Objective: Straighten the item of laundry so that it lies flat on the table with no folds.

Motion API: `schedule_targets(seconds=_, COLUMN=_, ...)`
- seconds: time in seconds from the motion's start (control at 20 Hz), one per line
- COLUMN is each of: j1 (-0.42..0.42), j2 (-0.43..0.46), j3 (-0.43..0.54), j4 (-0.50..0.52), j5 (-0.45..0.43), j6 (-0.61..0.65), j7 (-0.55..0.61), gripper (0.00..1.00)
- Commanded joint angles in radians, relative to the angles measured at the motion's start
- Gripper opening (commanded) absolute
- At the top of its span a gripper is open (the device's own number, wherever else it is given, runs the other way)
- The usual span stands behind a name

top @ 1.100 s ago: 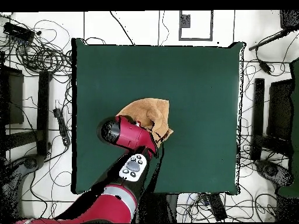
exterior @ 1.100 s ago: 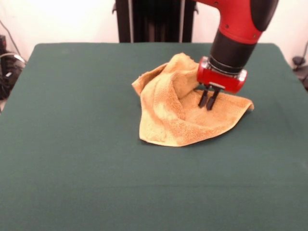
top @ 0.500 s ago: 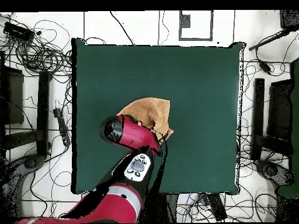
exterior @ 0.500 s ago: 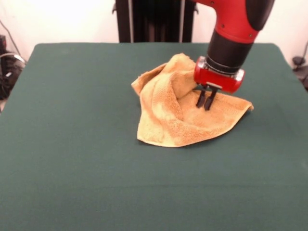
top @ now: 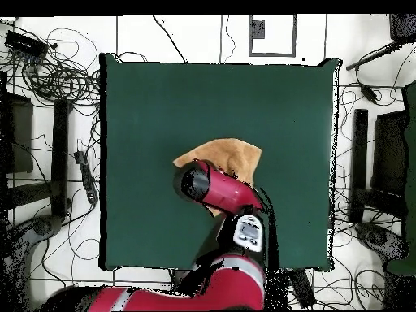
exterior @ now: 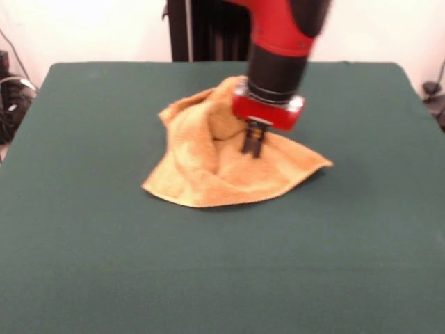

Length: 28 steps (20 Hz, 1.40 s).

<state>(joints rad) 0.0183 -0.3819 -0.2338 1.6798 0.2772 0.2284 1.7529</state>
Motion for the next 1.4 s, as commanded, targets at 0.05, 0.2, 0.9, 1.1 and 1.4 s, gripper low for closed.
schedule_targets(seconds=0.05, j1=-0.113, j2=-0.022, j3=0.164, j4=0.130, j5=-0.152, j6=-0.028, j7=-0.008, gripper=0.00)
schedule_targets(seconds=0.2, j1=-0.127, j2=-0.016, j3=0.178, j4=0.122, j5=-0.190, j6=-0.038, j7=0.035, gripper=0.00)
schedule_targets(seconds=0.9, j1=-0.135, j2=0.000, j3=0.198, j4=0.099, j5=-0.257, j6=-0.057, j7=0.103, gripper=0.00)
schedule_targets(seconds=1.1, j1=-0.131, j2=-0.003, j3=0.199, j4=0.077, j5=-0.256, j6=-0.022, j7=0.112, gripper=0.00)
schedule_targets(seconds=1.4, j1=-0.128, j2=0.005, j3=0.197, j4=0.080, j5=-0.257, j6=-0.037, j7=0.126, gripper=0.00)
